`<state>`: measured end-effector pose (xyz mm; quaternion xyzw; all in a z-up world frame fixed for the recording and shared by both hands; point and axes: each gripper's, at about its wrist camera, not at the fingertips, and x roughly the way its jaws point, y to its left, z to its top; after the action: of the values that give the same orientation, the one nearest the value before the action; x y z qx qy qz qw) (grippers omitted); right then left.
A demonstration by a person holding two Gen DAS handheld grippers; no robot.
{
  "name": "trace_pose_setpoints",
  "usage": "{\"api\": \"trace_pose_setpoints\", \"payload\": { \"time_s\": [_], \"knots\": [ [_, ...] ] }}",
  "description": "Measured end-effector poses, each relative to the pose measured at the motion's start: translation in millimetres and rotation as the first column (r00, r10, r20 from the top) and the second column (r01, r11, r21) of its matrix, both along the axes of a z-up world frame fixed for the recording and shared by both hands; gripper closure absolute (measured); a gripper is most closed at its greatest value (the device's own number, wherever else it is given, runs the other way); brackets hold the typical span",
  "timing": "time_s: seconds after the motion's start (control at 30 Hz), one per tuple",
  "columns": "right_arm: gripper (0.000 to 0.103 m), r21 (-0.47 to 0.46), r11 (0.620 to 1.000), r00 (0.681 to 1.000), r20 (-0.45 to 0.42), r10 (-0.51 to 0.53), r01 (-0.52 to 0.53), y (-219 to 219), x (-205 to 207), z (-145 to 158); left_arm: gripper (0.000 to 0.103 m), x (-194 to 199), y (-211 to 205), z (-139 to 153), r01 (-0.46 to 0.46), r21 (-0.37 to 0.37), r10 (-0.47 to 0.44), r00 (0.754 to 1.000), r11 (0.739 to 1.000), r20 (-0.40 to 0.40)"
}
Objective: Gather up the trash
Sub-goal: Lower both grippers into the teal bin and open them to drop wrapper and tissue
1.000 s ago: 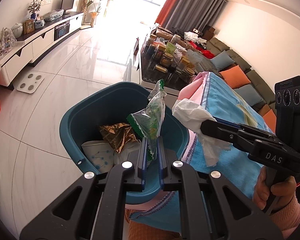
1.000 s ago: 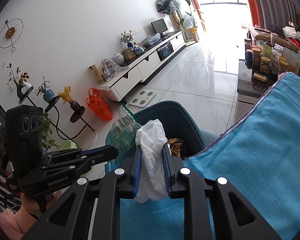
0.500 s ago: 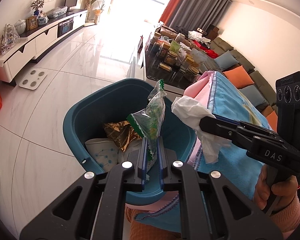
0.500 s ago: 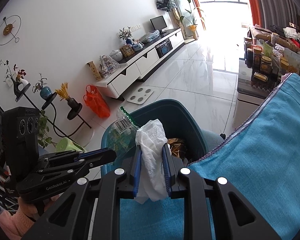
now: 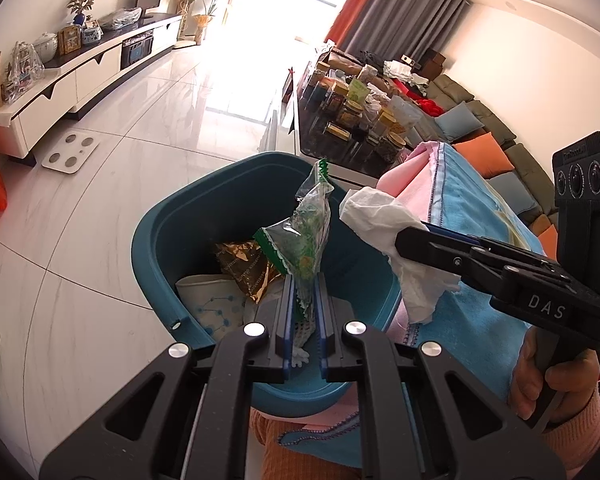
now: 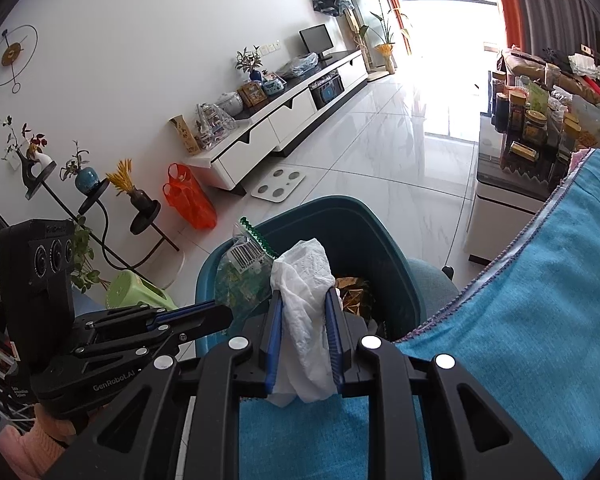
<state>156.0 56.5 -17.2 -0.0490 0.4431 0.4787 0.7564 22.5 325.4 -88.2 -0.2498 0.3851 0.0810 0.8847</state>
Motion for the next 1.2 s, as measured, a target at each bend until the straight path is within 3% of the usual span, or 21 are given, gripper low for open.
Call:
{"api": "trace_pose_setpoints", "payload": {
  "time_s": [0.8,1.2],
  "knots": [
    [0.083,-0.044,0.999,1.0,-0.018,-0.005,0.004,18.2,7.3,-5.2,0.093,12.5,4.7,-16.0,-0.003,-0.014,0.003,1.0,1.0,-0.02],
    [0.078,-0.062,0.998,0.999,-0.042,-0.016,0.013,21.0,9.9,-8.8,0.092,19.7,5.5,-21.0,-0.009,-0.013,0.009,0.999,1.0,-0.031]
  ]
}}
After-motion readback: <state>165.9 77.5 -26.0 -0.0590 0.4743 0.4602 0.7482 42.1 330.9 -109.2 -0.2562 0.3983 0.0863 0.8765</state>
